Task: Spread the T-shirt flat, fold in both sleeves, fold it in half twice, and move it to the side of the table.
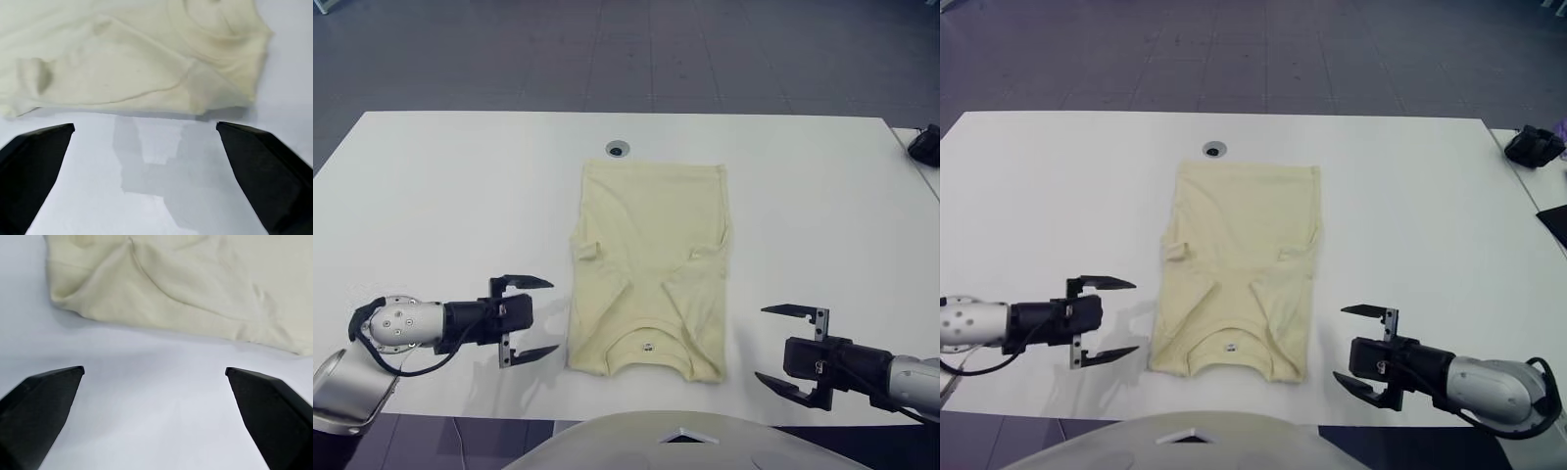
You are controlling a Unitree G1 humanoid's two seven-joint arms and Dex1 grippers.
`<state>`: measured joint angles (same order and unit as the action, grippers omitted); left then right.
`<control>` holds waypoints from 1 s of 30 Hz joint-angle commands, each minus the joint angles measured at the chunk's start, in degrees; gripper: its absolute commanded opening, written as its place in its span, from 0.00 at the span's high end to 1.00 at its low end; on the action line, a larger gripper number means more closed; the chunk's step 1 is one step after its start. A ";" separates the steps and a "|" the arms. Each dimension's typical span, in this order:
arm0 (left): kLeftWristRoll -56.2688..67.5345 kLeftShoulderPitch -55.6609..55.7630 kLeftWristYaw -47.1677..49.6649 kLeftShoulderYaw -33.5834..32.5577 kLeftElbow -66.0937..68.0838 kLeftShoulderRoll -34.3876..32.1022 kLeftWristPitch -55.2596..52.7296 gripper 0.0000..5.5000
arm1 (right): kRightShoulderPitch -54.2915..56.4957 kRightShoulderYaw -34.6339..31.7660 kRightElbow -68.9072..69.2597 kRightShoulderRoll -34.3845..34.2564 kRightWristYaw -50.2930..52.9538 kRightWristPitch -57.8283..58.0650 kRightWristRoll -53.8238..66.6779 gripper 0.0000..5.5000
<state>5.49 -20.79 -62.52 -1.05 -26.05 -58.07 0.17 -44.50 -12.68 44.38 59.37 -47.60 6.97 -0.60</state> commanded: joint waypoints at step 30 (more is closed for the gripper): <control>-23.63 -1.64 9.53 14.03 -0.53 1.15 11.14 0.66 | 10.65 16.82 0.95 -5.56 -1.58 0.59 -8.99 0.51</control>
<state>-14.62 -21.39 -52.38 11.85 -28.70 -56.76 13.80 -33.58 3.92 44.89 53.87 -48.80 7.94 -9.43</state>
